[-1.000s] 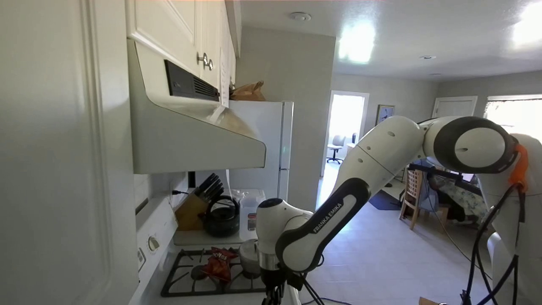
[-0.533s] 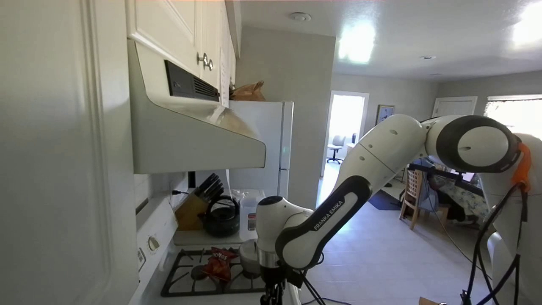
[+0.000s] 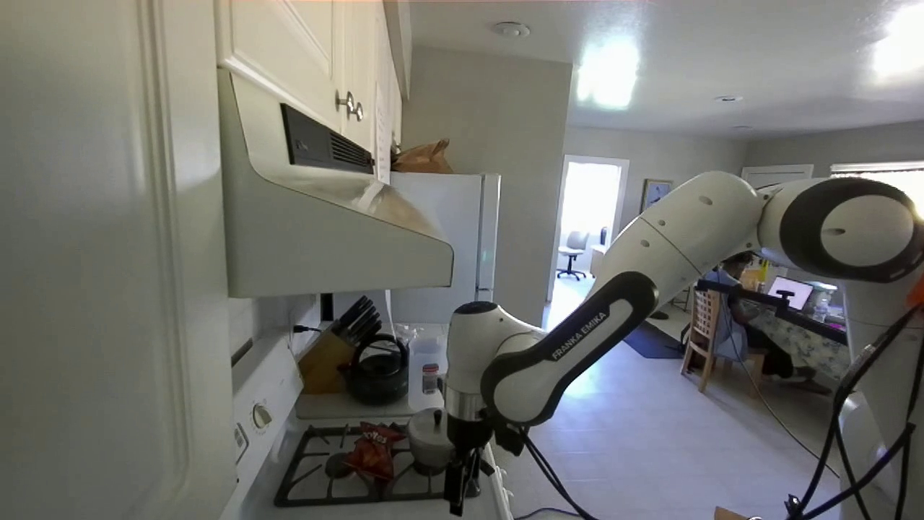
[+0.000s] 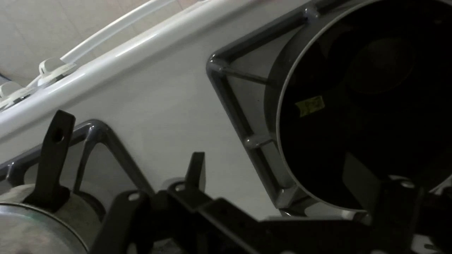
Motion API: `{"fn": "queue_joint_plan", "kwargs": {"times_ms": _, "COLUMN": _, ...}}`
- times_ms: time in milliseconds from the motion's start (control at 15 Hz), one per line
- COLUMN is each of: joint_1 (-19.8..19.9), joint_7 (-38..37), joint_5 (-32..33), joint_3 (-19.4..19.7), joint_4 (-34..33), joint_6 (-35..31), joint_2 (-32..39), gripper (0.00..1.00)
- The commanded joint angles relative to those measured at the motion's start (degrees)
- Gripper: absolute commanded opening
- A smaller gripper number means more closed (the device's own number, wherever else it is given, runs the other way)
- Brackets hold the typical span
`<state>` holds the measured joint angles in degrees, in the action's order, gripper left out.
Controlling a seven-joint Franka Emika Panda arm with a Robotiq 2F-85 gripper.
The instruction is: Remove the chip packet from the pot, then put the pot on plate
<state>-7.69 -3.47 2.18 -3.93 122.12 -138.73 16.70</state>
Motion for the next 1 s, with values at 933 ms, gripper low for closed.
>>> {"fn": "queue_joint_plan", "kwargs": {"times_ms": 933, "joint_1": 3.3, "joint_7": 28.2, "joint_5": -23.5, "joint_3": 0.2, "joint_4": 28.0, "joint_6": -0.8, "joint_2": -26.7, "gripper": 1.00}}
